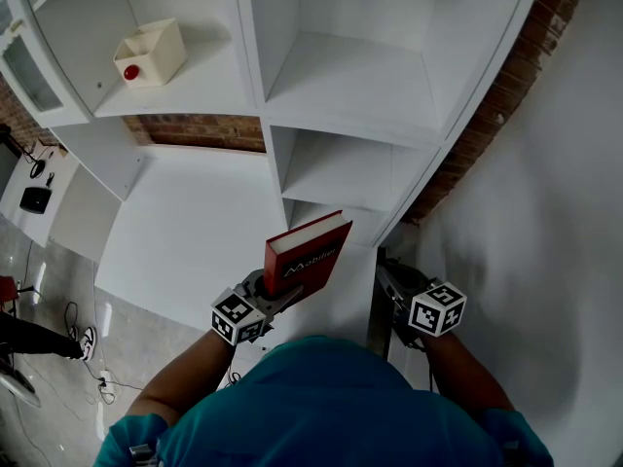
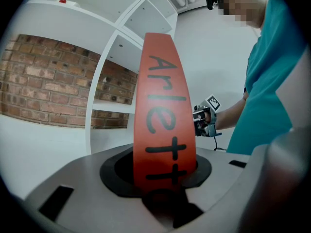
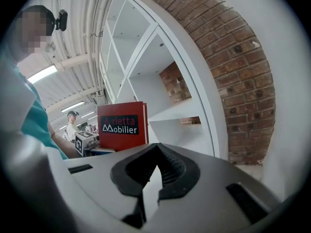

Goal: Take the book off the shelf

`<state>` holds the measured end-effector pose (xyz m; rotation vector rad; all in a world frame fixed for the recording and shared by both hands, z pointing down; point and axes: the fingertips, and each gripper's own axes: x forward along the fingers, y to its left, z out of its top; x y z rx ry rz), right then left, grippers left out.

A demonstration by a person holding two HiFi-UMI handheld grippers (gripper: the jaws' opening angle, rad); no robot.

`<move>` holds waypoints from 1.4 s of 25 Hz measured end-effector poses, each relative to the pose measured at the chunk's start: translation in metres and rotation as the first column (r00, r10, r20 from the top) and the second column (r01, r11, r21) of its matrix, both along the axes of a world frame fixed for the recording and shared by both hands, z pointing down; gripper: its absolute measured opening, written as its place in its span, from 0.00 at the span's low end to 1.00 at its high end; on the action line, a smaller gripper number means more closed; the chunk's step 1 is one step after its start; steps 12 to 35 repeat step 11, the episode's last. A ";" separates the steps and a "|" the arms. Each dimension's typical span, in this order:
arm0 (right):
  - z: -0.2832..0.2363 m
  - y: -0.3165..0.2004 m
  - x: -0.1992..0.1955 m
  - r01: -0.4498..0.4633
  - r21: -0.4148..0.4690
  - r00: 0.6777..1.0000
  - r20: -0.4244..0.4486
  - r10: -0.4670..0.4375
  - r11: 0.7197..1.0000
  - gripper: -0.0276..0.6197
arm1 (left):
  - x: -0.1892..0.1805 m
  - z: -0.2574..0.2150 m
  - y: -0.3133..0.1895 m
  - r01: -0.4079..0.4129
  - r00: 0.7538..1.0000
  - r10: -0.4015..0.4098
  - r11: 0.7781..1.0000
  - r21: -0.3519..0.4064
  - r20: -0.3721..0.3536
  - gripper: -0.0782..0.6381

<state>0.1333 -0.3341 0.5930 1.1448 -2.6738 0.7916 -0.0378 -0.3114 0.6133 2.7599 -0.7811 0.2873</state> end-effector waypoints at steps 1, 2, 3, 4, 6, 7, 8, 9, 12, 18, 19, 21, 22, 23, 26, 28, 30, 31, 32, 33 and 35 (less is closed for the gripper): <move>0.000 0.000 0.000 0.001 0.000 1.000 0.000 -0.001 1.000 0.07 | 0.000 0.000 0.000 0.001 1.000 -0.001 1.000 0.000 -0.001 0.34; 0.000 0.000 0.000 0.002 0.000 1.000 -0.001 -0.002 1.000 0.07 | 0.000 -0.001 0.000 0.001 1.000 -0.001 1.000 0.000 -0.002 0.34; -0.001 0.000 -0.001 0.004 0.000 1.000 -0.001 -0.004 1.000 0.07 | 0.000 -0.001 0.000 0.001 1.000 -0.001 1.000 0.000 -0.003 0.34; -0.001 0.000 -0.001 0.005 0.001 1.000 -0.001 -0.005 1.000 0.07 | 0.000 -0.001 0.000 0.001 1.000 -0.001 1.000 0.000 -0.004 0.34; -0.002 0.000 -0.002 0.006 0.002 1.000 0.000 -0.006 1.000 0.07 | 0.000 -0.001 0.000 0.000 1.000 0.000 1.000 0.000 -0.005 0.34; -0.003 0.000 -0.003 0.007 0.002 1.000 0.000 -0.007 1.000 0.07 | 0.001 -0.001 0.001 -0.001 1.000 0.001 1.000 0.000 -0.006 0.34; -0.003 0.000 -0.003 0.008 0.002 1.000 0.000 -0.008 1.000 0.07 | 0.001 -0.001 0.001 -0.001 1.000 0.001 1.000 0.001 -0.006 0.34; -0.003 0.000 -0.003 0.008 0.002 1.000 0.001 -0.008 1.000 0.07 | 0.001 -0.001 0.001 -0.002 1.000 0.002 1.000 0.002 -0.006 0.34; -0.002 0.001 -0.003 0.010 0.002 1.000 0.001 -0.010 1.000 0.07 | 0.001 -0.001 0.002 -0.004 1.000 0.004 1.000 0.004 -0.006 0.34; -0.002 0.001 -0.003 0.010 0.002 1.000 0.001 -0.010 1.000 0.07 | 0.001 -0.001 0.002 -0.004 1.000 0.004 1.000 0.004 -0.006 0.34; -0.002 0.001 -0.003 0.010 0.002 1.000 0.001 -0.010 1.000 0.07 | 0.001 -0.001 0.002 -0.004 1.000 0.004 1.000 0.004 -0.006 0.34; -0.002 0.001 -0.003 0.010 0.002 1.000 0.001 -0.010 1.000 0.07 | 0.001 -0.001 0.002 -0.004 1.000 0.004 1.000 0.004 -0.006 0.34; -0.002 0.001 -0.003 0.010 0.002 1.000 0.001 -0.010 1.000 0.07 | 0.001 -0.001 0.002 -0.004 1.000 0.004 1.000 0.004 -0.006 0.34; -0.002 0.001 -0.003 0.010 0.002 1.000 0.001 -0.010 1.000 0.07 | 0.001 -0.001 0.002 -0.004 1.000 0.004 1.000 0.004 -0.006 0.34; -0.002 0.001 -0.003 0.010 0.002 1.000 0.001 -0.010 1.000 0.07 | 0.001 -0.001 0.002 -0.004 1.000 0.004 1.000 0.004 -0.006 0.34; -0.002 0.001 -0.003 0.010 0.002 1.000 0.001 -0.010 1.000 0.07 | 0.001 -0.001 0.002 -0.004 1.000 0.004 1.000 0.004 -0.006 0.34; -0.002 0.001 -0.003 0.010 0.002 1.000 0.001 -0.010 1.000 0.07 | 0.001 -0.001 0.002 -0.004 1.000 0.004 1.000 0.004 -0.006 0.34; -0.002 0.001 -0.003 0.010 0.002 1.000 0.001 -0.010 1.000 0.07 | 0.001 -0.001 0.002 -0.004 1.000 0.004 1.000 0.004 -0.006 0.34; -0.002 0.001 -0.003 0.010 0.002 1.000 0.001 -0.010 1.000 0.07 | 0.001 -0.001 0.002 -0.004 1.000 0.004 1.000 0.004 -0.006 0.34; -0.002 0.001 -0.003 0.010 0.002 1.000 0.001 -0.010 1.000 0.07 | 0.001 -0.001 0.002 -0.004 1.000 0.004 1.000 0.004 -0.006 0.34; -0.002 0.001 -0.003 0.010 0.002 1.000 0.001 -0.010 1.000 0.07 | 0.001 -0.001 0.002 -0.004 1.000 0.004 1.000 0.004 -0.006 0.34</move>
